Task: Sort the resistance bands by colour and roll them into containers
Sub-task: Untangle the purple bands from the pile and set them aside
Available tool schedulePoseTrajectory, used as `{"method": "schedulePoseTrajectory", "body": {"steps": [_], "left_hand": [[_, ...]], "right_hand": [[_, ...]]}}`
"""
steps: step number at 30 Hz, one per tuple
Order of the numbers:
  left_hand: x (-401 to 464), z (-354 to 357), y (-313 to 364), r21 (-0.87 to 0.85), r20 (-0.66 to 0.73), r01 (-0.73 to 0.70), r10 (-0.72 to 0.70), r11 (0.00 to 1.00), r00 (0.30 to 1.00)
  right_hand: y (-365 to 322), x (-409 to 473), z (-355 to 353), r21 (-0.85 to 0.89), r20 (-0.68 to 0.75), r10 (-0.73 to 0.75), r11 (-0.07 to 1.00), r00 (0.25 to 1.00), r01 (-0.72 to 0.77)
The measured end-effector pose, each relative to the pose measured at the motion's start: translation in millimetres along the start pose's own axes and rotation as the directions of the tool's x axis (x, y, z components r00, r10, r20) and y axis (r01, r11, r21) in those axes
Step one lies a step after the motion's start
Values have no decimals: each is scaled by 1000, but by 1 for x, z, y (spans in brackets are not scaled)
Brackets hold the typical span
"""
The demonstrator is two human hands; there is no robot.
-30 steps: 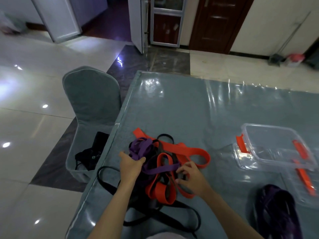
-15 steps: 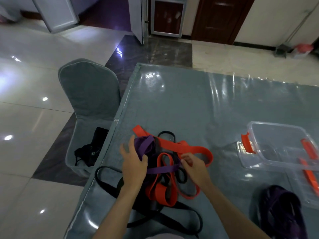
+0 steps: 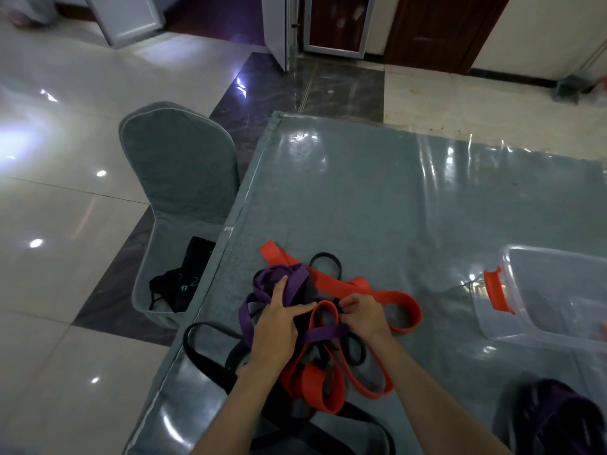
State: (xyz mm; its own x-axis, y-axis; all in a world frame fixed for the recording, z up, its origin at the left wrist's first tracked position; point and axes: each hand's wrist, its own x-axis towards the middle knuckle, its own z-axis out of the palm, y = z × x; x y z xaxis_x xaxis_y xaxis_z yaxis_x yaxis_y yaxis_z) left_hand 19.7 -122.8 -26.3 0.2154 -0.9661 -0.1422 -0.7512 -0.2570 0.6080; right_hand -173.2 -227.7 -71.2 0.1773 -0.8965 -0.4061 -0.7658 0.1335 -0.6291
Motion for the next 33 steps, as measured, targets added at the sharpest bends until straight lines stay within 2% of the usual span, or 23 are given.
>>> {"method": "schedulePoseTrajectory", "body": {"steps": [8,13,17,21,25,29,33], "left_hand": [[6,2,-18,-113,63,-97,104,989,993],[-2,6,-34,-150,28,-77,82,986,996],[-11,-1,-21,-175,-28,24,-29,984,999],[-11,-9,-8,-101,-114,166,-177,981,978],[-1,-18,8,-24,-11,203,-204,979,979],[6,-18,21,-197,33,122,-118,973,992],[8,-16,23,-275,118,175,-147,946,982]], "right_hand": [[2,-5,-7,215,-159,22,977,987,13],[-11,-8,-18,226,-212,-65,968,975,114],[-27,-14,-22,201,-229,-172,955,958,220],[-39,-17,-33,155,-188,-276,939,942,306],[-46,-19,-40,141,-153,-335,924,930,356],[-52,-22,-44,265,-216,-274,908,937,326],[-47,-17,-44,360,-179,-194,899,964,248]]}}
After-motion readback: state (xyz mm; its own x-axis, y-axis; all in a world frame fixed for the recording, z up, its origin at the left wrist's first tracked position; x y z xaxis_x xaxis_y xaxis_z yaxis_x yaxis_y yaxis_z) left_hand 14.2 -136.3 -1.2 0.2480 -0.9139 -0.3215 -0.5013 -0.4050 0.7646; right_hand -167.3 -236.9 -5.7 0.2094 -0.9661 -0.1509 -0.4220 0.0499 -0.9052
